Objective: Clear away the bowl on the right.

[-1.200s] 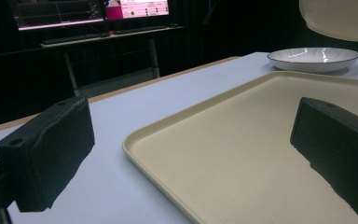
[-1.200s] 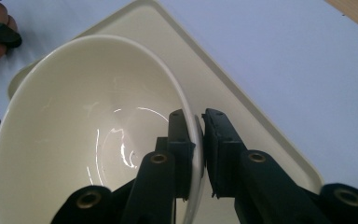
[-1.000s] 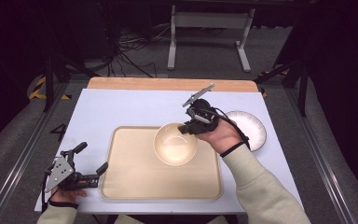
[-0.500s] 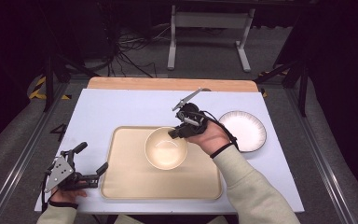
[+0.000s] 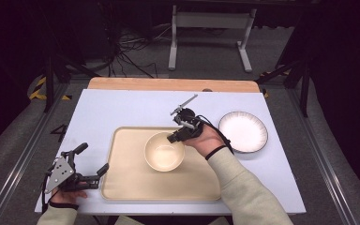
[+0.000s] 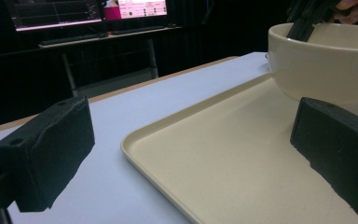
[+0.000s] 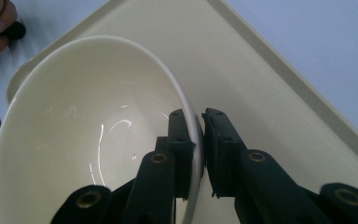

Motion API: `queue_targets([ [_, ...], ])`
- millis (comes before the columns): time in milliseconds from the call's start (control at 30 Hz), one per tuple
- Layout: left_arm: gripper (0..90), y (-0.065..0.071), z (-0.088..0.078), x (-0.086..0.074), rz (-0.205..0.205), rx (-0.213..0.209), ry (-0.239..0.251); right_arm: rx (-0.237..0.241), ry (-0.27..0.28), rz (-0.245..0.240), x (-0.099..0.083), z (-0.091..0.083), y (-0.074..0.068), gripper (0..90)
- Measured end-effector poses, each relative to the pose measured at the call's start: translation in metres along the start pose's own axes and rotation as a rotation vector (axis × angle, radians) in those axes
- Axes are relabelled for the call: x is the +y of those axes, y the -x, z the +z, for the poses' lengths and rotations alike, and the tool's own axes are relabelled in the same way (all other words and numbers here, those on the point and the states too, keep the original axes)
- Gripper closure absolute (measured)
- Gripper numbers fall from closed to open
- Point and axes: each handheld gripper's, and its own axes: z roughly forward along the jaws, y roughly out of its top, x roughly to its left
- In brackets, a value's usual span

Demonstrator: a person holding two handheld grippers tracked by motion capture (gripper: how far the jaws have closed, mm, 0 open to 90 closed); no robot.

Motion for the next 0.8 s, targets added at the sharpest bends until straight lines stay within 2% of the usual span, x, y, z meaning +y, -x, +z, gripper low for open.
queue_targets([
  [133,0.2,0.0,0.0,0.0,0.0,-0.001,0.0,0.002,-0.009,0.022,-0.002,0.009,0.003,81.5],
  [800,0.2,0.001,0.0,0.0,0.004,0.0,-0.004,0.031,-0.036,0.054,-0.007,0.035,0.007,81.3],
])
